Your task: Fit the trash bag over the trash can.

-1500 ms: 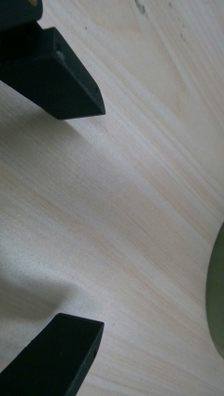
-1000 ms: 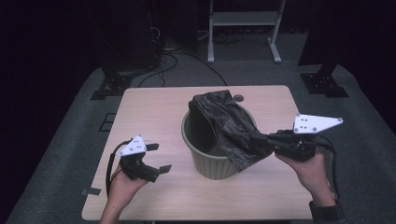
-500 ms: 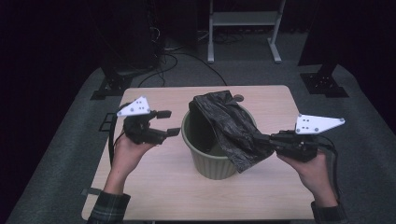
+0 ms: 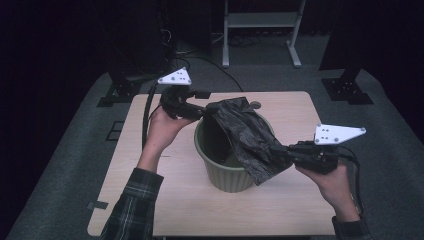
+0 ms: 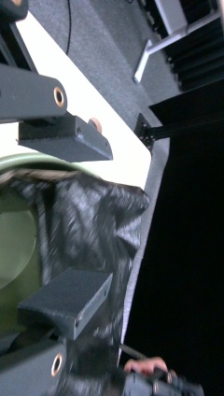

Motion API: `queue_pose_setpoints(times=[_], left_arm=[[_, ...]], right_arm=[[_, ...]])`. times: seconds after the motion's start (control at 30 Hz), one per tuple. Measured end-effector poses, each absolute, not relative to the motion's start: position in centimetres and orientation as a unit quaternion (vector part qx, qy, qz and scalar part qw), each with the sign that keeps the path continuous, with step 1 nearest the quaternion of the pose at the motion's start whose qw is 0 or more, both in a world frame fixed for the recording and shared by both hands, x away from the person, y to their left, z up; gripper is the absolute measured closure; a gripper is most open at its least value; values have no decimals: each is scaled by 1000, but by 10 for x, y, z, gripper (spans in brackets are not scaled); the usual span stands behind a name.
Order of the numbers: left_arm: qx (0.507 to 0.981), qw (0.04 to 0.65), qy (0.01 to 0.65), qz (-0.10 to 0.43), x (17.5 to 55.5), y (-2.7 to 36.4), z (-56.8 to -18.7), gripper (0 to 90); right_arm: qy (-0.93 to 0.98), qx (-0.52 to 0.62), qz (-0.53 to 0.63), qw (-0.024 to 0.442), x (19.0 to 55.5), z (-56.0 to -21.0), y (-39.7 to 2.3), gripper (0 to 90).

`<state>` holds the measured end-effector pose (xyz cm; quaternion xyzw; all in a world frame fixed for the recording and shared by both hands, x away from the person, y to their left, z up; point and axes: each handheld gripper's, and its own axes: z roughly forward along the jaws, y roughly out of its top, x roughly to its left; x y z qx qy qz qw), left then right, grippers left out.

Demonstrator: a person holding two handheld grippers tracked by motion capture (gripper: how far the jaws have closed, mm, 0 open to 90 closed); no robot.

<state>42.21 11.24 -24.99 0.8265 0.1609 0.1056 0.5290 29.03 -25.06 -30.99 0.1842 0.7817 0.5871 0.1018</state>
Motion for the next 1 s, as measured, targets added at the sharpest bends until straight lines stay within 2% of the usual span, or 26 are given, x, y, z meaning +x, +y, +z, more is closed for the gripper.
queue_pose_setpoints(times=[0.07,0.1,0.13,0.2,0.23,0.33,0.8,1.0], left_arm=[[832,525,157,88,430,106,-255,455],[833,525,155,80,433,104,-257,455],[835,523,154,71,435,101,-260,498],[843,515,146,55,436,94,-265,595],[848,508,141,46,435,91,-267,678],[870,476,122,29,429,79,-274,730],[919,382,95,4,415,57,-302,759],[926,366,92,1,413,55,-307,727]], right_arm=[[781,184,588,102,290,-310,-251,899],[781,185,588,101,291,-310,-251,899],[781,184,589,101,291,-311,-251,899],[780,184,589,102,291,-310,-252,899],[778,185,591,104,292,-310,-253,900],[775,187,594,107,292,-307,-256,900],[763,189,606,121,300,-298,-251,900],[751,194,620,122,313,-292,-246,900]])
